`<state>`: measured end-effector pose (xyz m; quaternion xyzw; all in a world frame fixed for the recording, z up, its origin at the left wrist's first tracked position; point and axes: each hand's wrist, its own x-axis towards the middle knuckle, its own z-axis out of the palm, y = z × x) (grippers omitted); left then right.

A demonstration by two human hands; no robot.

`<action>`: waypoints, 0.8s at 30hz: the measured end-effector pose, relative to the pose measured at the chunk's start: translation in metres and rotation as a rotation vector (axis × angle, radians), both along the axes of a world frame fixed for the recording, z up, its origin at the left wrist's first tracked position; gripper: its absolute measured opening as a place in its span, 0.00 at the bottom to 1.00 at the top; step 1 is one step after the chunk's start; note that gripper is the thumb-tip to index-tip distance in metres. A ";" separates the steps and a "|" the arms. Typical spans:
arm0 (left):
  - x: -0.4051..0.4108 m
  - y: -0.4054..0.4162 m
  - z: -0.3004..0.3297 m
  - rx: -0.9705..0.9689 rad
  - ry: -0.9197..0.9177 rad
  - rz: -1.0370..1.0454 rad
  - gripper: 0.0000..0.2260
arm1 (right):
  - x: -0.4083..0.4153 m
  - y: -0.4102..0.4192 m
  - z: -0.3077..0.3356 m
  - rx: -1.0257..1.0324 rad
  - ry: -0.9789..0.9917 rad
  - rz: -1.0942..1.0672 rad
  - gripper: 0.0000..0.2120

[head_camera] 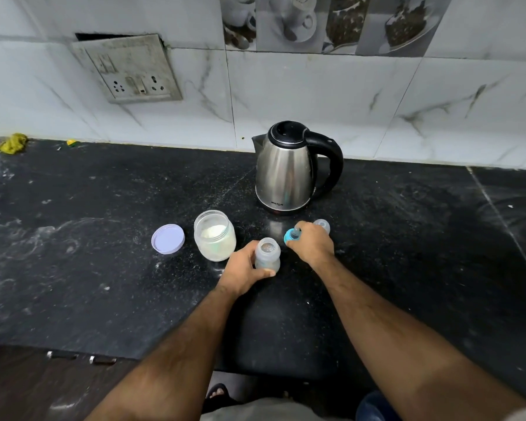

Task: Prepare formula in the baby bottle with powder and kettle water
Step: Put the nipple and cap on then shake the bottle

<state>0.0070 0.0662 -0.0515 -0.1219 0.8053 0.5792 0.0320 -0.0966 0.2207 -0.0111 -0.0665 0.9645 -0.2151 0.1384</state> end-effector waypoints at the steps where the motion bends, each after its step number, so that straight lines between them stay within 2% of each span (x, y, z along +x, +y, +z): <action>1: 0.000 0.000 0.000 0.004 -0.001 0.005 0.27 | 0.003 0.001 0.003 -0.013 0.006 -0.013 0.16; 8: 0.000 0.004 0.002 0.033 0.009 0.043 0.26 | 0.027 0.031 0.025 -0.182 0.100 -0.024 0.14; 14: 0.003 0.034 0.005 0.012 0.015 -0.037 0.26 | 0.043 0.048 0.055 -0.384 0.166 0.054 0.13; 17: 0.004 0.045 0.003 0.029 0.033 -0.041 0.27 | 0.047 0.054 0.065 -0.353 0.158 0.144 0.14; 24: 0.005 0.045 0.003 -0.012 0.037 -0.053 0.26 | 0.051 0.038 0.073 -0.138 0.101 0.330 0.22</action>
